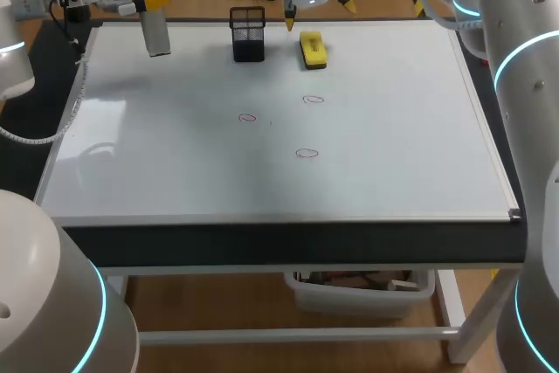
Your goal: Pick up the inspection probe, press it on each red-marked spot on the whiteboard one by one, put down the probe, pick up the eraser, and wipe off all the red marks.
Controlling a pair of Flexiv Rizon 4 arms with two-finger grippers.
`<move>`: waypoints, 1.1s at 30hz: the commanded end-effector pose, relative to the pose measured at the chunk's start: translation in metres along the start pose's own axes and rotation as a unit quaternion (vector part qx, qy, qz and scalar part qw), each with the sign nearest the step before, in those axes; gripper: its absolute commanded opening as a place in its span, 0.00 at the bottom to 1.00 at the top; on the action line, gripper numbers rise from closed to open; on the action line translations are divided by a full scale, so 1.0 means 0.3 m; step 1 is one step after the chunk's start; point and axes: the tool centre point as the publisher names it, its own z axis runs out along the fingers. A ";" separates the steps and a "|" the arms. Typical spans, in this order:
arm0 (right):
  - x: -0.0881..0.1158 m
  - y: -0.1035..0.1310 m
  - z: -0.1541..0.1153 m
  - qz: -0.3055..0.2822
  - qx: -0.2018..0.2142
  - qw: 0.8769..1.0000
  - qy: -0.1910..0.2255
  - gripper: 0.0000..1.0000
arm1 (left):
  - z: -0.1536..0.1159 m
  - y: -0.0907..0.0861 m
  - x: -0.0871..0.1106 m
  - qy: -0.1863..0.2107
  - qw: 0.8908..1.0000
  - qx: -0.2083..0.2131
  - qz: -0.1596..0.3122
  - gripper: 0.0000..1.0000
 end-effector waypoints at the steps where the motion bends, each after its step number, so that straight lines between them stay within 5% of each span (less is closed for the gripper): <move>1: -0.007 -0.034 0.013 0.001 -0.302 0.953 0.002 1.00 | 0.000 -0.006 0.007 -0.002 1.000 0.000 0.001 0.00; 33: -0.026 -0.004 -0.002 -0.033 -0.381 0.923 -0.030 1.00 | 0.000 -0.006 0.007 -0.002 1.000 0.000 0.001 0.00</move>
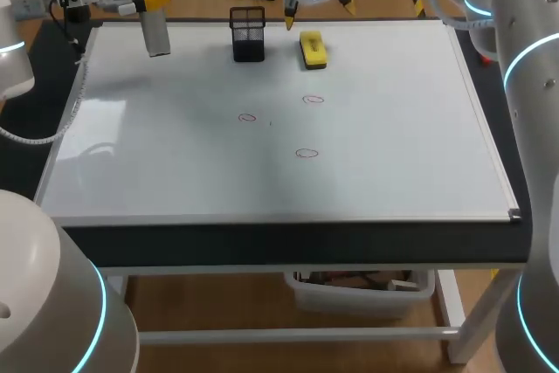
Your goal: Pick up the inspection probe, press it on each red-marked spot on the whiteboard one by one, put down the probe, pick up the eraser, and wipe off all the red marks.
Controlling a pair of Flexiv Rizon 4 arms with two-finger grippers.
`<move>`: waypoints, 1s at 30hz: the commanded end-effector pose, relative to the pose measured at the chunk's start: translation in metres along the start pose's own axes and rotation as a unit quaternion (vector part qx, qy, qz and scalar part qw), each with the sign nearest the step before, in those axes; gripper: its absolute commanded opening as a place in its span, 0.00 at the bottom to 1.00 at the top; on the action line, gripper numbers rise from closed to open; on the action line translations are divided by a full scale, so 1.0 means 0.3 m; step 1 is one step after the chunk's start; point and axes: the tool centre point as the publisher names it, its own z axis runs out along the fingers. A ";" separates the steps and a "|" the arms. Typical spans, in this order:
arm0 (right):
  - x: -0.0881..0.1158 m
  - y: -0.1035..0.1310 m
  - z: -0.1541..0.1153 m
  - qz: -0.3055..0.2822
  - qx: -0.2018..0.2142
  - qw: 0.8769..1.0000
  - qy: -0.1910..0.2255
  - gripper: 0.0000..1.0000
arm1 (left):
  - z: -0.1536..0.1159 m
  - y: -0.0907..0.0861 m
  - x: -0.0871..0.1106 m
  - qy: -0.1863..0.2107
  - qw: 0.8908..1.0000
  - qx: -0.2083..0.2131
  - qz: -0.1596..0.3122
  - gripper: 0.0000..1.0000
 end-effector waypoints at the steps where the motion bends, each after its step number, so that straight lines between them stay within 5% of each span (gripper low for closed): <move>1: -0.008 -0.028 0.005 -0.005 -0.366 0.931 -0.005 1.00 | 0.000 -0.006 0.006 -0.002 1.000 0.000 0.001 0.00; 30: -0.069 0.054 0.073 -0.008 -0.393 0.919 -0.030 1.00 | 0.000 -0.006 0.006 -0.002 1.000 0.000 0.001 0.00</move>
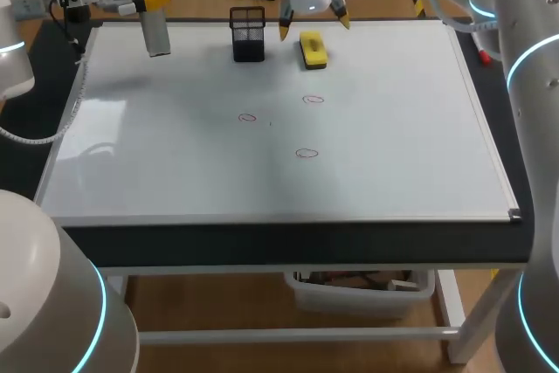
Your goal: Pick up the inspection probe, press it on each red-marked spot on the whiteboard one by one, put down the probe, pick up the eraser, and wipe off all the red marks.
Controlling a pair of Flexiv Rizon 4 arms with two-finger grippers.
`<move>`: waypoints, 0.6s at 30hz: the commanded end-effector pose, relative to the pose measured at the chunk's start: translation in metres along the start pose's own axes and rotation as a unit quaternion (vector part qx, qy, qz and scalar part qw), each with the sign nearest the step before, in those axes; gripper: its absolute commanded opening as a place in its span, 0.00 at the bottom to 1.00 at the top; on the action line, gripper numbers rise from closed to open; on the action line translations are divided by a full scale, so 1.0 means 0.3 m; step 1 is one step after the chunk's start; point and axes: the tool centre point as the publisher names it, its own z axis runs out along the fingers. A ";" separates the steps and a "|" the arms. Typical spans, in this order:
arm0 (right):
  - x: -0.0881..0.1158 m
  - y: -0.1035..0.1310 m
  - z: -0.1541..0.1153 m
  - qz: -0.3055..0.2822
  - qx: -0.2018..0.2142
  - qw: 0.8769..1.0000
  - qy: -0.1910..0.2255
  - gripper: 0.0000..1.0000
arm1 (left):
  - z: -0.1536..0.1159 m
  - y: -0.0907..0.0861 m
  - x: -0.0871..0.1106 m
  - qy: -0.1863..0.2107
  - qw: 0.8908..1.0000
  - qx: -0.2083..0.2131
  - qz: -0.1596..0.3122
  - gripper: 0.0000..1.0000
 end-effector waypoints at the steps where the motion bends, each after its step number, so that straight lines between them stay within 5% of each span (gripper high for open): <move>1: -0.004 -0.029 0.034 -0.002 -0.370 0.929 -0.012 1.00 | 0.000 -0.005 0.007 -0.002 1.000 0.000 0.001 0.00; 18: -0.016 -0.003 0.065 -0.008 -0.373 0.927 -0.028 1.00 | 0.000 -0.005 0.007 -0.002 1.000 0.000 0.001 0.00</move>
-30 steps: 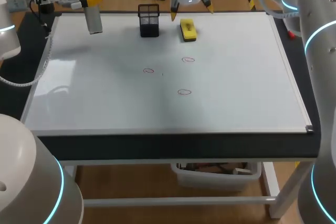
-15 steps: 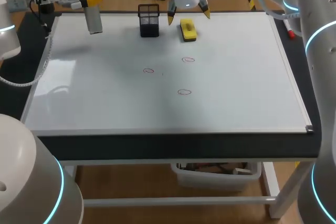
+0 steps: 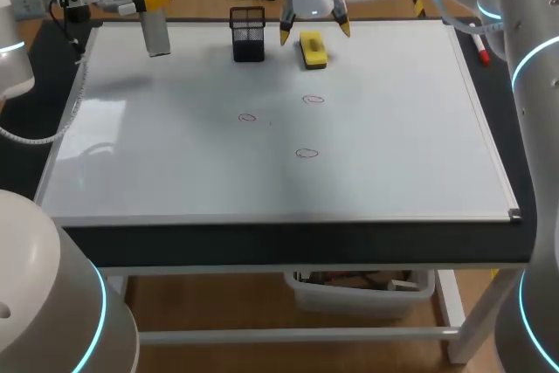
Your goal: Pick up the inspection probe, press it on each red-marked spot on the whiteboard one by one, put down the probe, pick up the eraser, and wipe off all the red marks.
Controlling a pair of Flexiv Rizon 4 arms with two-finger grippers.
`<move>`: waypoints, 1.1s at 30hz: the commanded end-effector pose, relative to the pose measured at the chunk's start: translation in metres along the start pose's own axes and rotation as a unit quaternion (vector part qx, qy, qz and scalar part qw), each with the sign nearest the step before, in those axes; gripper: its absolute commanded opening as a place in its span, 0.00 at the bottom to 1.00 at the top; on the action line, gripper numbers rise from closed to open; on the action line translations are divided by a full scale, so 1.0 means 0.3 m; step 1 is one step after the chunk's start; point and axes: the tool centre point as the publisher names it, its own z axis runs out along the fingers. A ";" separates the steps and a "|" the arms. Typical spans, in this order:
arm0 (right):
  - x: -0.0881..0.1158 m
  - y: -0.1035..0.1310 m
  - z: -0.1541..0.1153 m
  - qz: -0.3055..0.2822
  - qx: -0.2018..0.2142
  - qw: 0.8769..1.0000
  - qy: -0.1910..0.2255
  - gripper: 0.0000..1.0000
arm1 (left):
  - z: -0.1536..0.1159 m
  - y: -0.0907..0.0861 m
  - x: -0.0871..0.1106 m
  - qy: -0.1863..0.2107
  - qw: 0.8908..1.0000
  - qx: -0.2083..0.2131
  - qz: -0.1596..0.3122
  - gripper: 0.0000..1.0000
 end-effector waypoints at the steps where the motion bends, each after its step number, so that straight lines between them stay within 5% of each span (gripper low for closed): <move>1: -0.009 -0.035 0.037 -0.003 -0.361 0.932 -0.006 1.00 | 0.000 -0.005 0.006 -0.002 1.000 0.000 0.001 0.00; 33: -0.020 -0.021 0.080 -0.002 -0.384 0.923 -0.027 1.00 | 0.000 -0.005 0.006 -0.002 1.000 0.000 0.001 0.00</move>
